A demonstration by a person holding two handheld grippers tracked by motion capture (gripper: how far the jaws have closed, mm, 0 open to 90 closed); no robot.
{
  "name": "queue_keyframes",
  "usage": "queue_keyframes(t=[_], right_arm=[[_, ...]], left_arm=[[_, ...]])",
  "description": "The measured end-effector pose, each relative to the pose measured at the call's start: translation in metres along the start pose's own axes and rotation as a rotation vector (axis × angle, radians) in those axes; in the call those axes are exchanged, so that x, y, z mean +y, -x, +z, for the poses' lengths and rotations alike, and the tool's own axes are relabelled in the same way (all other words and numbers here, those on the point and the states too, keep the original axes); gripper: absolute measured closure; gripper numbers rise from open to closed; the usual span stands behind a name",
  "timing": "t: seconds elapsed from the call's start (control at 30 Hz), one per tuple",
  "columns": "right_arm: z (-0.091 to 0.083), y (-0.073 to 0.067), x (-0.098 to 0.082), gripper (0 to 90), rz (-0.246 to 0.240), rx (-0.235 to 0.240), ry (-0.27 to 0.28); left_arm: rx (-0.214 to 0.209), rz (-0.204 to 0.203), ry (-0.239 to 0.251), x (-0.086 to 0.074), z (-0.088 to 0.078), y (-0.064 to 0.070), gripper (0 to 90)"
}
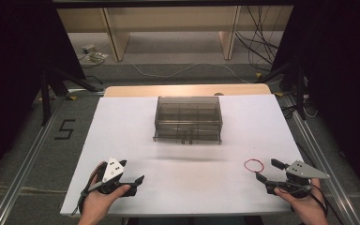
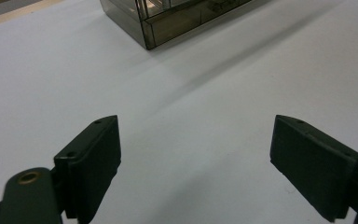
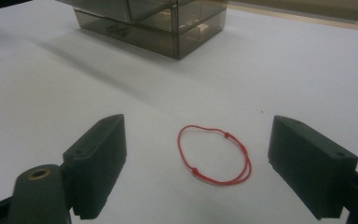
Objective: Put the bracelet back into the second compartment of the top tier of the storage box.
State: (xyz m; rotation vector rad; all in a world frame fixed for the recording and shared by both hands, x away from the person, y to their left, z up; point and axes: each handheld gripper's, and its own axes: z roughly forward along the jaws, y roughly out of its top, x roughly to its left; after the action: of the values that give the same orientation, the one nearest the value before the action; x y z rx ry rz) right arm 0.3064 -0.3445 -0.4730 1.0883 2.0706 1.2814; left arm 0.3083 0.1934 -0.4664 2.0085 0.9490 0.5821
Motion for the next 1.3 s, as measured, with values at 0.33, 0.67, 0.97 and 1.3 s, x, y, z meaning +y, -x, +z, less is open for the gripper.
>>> queue_keyframes(t=[0.33,0.67,0.97,1.3], right_arm=[[0.002,0.004,0.001,30.1,-0.004,-0.001,-0.024],[0.015,0.010,0.000,55.4,-0.059,0.034,-0.112],[0.036,0.011,0.001,66.2,-0.109,0.079,-0.215],[0.046,0.012,0.002,75.8,-0.109,0.107,-0.263]], left_arm=[[0.002,0.009,-0.003,-0.001,0.001,0.000,16.3],[0.003,0.009,-0.003,0.000,0.002,0.000,16.3],[0.004,0.014,0.003,0.000,0.002,0.000,16.3],[0.003,0.014,0.002,0.000,0.002,0.000,16.5]])
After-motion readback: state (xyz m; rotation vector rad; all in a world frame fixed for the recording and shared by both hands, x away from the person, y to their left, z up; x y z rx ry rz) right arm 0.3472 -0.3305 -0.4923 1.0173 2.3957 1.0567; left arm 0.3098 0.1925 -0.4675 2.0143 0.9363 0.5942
